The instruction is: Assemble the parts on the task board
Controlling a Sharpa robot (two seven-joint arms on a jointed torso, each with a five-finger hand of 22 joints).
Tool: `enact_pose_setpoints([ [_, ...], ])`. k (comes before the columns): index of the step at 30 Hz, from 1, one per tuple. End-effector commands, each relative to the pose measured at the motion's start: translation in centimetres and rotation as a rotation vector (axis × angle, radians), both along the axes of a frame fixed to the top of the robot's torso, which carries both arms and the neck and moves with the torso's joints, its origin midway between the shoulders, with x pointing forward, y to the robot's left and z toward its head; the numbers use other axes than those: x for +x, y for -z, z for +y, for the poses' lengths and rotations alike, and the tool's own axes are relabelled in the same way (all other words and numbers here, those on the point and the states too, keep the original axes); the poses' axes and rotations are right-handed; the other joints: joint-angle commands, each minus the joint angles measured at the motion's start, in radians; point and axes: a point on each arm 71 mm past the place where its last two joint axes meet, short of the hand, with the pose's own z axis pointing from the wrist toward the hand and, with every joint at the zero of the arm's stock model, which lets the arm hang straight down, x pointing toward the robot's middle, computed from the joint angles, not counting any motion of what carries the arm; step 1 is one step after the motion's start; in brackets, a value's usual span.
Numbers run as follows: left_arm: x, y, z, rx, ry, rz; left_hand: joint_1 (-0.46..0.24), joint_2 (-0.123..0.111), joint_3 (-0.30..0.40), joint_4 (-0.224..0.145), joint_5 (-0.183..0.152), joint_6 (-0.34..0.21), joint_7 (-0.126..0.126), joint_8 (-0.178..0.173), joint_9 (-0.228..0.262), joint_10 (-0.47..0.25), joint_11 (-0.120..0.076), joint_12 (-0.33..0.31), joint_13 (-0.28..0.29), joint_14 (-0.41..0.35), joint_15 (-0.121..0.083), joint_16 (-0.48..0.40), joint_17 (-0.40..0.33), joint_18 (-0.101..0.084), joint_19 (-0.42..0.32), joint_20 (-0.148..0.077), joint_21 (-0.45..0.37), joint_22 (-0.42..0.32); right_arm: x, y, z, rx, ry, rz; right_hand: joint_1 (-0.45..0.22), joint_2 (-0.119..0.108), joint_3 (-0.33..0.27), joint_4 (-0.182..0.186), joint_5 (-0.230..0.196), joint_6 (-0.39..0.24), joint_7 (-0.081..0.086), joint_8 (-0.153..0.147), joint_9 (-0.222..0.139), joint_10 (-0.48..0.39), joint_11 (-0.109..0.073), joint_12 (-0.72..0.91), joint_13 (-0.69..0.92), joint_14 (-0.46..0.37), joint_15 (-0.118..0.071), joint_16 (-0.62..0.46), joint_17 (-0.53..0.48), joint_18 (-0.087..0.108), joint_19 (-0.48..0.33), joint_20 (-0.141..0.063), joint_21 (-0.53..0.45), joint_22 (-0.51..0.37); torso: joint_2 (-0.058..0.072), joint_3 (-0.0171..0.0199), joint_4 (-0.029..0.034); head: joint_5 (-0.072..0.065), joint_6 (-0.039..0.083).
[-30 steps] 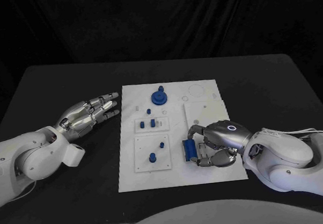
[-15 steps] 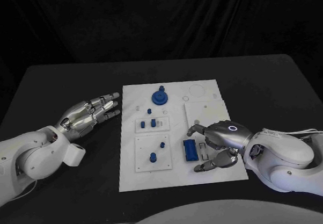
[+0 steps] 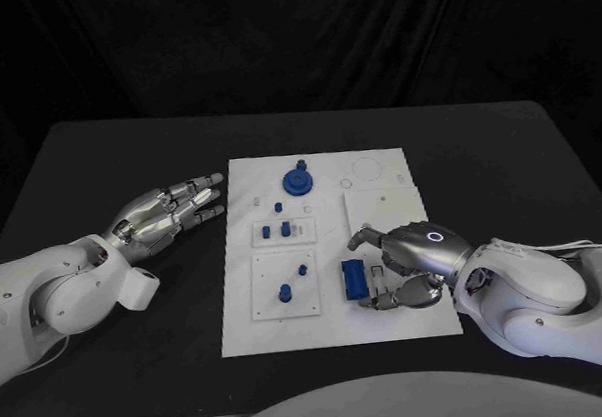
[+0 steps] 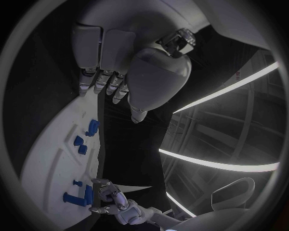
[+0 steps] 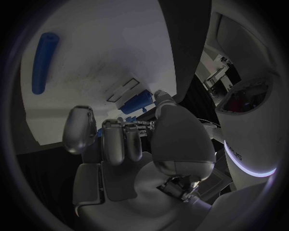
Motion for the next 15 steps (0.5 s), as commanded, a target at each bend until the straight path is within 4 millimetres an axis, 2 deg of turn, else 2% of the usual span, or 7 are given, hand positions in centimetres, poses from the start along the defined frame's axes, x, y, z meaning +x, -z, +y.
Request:
enact_pose_setpoints([
  [1, -0.1, 0.0, -0.2, -0.016, 0.012, 0.003, 0.007, -0.001, 0.005, 0.001, 0.001, 0.000, 0.010, 0.004, 0.002, -0.001, 0.006, 0.004, 0.001, 0.003, 0.001, 0.006, 0.002, -0.007, 0.008, 0.001, 0.004, 0.001, 0.0, -0.2, 0.0, 0.026, 0.003, -0.028, -0.005, 0.017, 0.009, 0.000, 0.015, 0.011, 0.001, 0.007, -0.005, 0.106, 0.008, 0.003, 0.263, 0.072, 0.008, -0.001, 0.100, 0.005, 0.001, 0.003, 0.004, 0.164, 0.000, -0.0005, 0.0004, 0.000, 0.000],
  [6, -0.1, 0.0, -0.2, -0.017, 0.011, 0.002, 0.008, -0.001, 0.005, 0.001, 0.002, 0.001, 0.011, 0.005, 0.002, 0.001, 0.007, 0.005, 0.002, 0.003, 0.002, 0.006, 0.002, -0.008, 0.009, 0.001, 0.004, 0.001, 0.0, -0.2, -0.4, 0.049, 0.031, -0.007, -0.013, 0.035, 0.022, -0.001, 0.026, 0.018, 0.001, 0.012, -0.011, 0.106, 0.009, 0.003, 0.263, 0.071, 0.008, -0.003, 0.098, 0.006, 0.000, 0.003, 0.002, 0.164, 0.001, -0.0003, 0.0004, 0.002, 0.000],
  [8, -0.1, 0.0, -0.2, -0.017, 0.009, 0.000, 0.008, -0.001, 0.005, 0.001, 0.002, 0.001, 0.011, 0.005, 0.002, 0.001, 0.007, 0.005, 0.002, 0.003, 0.002, 0.007, 0.002, -0.008, 0.009, 0.001, 0.004, 0.002, 0.0, -0.4, -1.1, 0.094, 0.091, 0.044, -0.037, 0.041, 0.024, -0.001, -0.043, 0.070, 0.000, 0.040, -0.013, 0.106, 0.007, 0.003, 0.263, 0.073, 0.007, -0.001, 0.101, 0.004, 0.004, 0.002, 0.010, 0.166, 0.000, -0.0002, 0.0006, 0.003, 0.000],
  [9, -0.1, 0.0, -0.2, -0.017, 0.008, -0.001, 0.008, -0.001, 0.005, 0.001, 0.002, 0.001, 0.011, 0.005, 0.002, 0.001, 0.007, 0.005, 0.002, 0.003, 0.002, 0.007, 0.002, -0.008, 0.009, 0.001, 0.004, 0.002, 0.1, -0.5, -1.4, 0.112, 0.118, 0.065, -0.057, 0.071, 0.031, -0.009, -0.076, 0.128, -0.001, 0.072, -0.006, 0.106, 0.007, 0.003, 0.263, 0.075, 0.007, 0.004, 0.109, 0.002, 0.010, 0.002, 0.021, 0.169, 0.000, -0.0006, 0.0011, 0.002, 0.000],
  [10, -0.1, 0.0, -0.2, -0.017, 0.007, -0.001, 0.008, -0.001, 0.004, 0.001, 0.002, 0.003, 0.011, 0.005, 0.002, 0.002, 0.007, 0.005, 0.002, 0.003, 0.002, 0.007, 0.002, -0.008, 0.009, 0.001, 0.005, 0.002, 0.3, -0.8, -1.7, 0.128, 0.147, 0.085, -0.064, 0.090, 0.035, -0.004, -0.072, 0.194, -0.004, 0.111, 0.008, 0.106, 0.007, 0.003, 0.263, 0.077, 0.007, 0.009, 0.116, -0.002, 0.019, 0.000, 0.043, 0.175, 0.000, -0.0007, 0.0019, 0.001, 0.000],
  [12, -0.1, 0.0, -0.1, -0.016, 0.005, -0.001, 0.008, -0.001, 0.004, 0.001, 0.002, 0.003, 0.011, 0.005, 0.002, 0.002, 0.007, 0.005, 0.002, 0.003, 0.002, 0.007, 0.002, -0.008, 0.009, 0.001, 0.005, 0.002, 1.0, -1.6, -2.4, 0.154, 0.206, 0.124, -0.072, 0.101, 0.033, -0.005, -0.053, 0.280, -0.015, 0.166, 0.035, 0.106, 0.009, 0.003, 0.263, 0.086, 0.008, 0.030, 0.154, -0.009, 0.033, 0.002, 0.079, 0.184, 0.000, -0.0005, 0.0019, -0.001, 0.000],
  [15, -0.2, 0.0, -0.1, -0.015, 0.002, -0.002, 0.008, -0.003, 0.004, 0.000, 0.002, 0.005, 0.011, 0.006, 0.002, 0.002, 0.006, 0.005, 0.002, 0.003, 0.001, 0.007, 0.002, -0.008, 0.010, 0.001, 0.005, 0.002, 2.5, -3.4, -3.7, 0.180, 0.301, 0.194, -0.088, 0.112, 0.025, -0.005, -0.064, 0.374, -0.029, 0.189, 0.054, 0.106, 0.004, 0.003, 0.263, 0.089, 0.005, 0.041, 0.173, -0.014, 0.043, -0.001, 0.108, 0.191, -0.001, -0.0004, -0.0016, -0.001, 0.000],
])
